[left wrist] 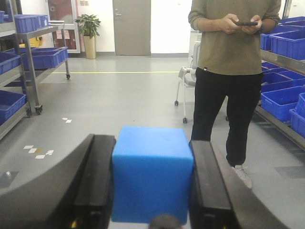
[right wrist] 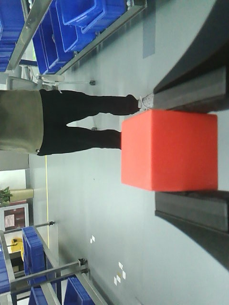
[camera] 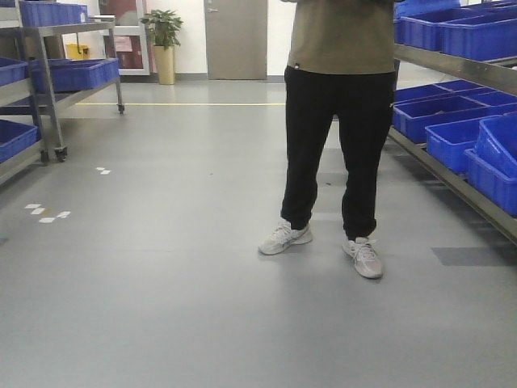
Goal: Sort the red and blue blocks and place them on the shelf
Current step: 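Turn the base away from the table toward the aisle, then drive the base to the shelf rack of blue bins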
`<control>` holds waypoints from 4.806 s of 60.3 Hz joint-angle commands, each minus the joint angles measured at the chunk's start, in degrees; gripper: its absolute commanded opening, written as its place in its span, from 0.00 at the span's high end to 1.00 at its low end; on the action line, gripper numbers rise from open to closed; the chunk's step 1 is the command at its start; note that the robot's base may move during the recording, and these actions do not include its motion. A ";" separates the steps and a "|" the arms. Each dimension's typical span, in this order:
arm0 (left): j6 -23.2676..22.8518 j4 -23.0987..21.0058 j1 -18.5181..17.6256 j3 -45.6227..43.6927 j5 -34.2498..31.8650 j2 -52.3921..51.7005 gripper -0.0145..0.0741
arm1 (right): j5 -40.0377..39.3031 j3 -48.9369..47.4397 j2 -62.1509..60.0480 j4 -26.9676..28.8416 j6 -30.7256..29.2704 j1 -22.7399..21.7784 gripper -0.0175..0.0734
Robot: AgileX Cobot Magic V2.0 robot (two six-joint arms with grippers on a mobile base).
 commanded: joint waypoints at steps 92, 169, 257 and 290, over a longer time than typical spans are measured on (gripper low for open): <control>-0.19 0.00 -0.07 -1.68 -5.44 0.58 0.70 | -5.35 -1.47 0.66 -0.35 -0.39 -0.29 0.73; -0.19 0.00 -0.07 -1.68 -5.44 0.58 0.70 | -5.35 -1.47 0.66 -0.35 -0.39 -0.29 0.73; -0.19 0.00 -0.07 -1.68 -5.44 0.58 0.70 | -5.35 -1.47 0.66 -0.35 -0.39 -0.29 0.73; -0.19 0.00 -0.07 -1.68 -5.44 0.58 0.70 | -5.35 -1.47 0.66 -0.35 -0.39 -0.29 0.73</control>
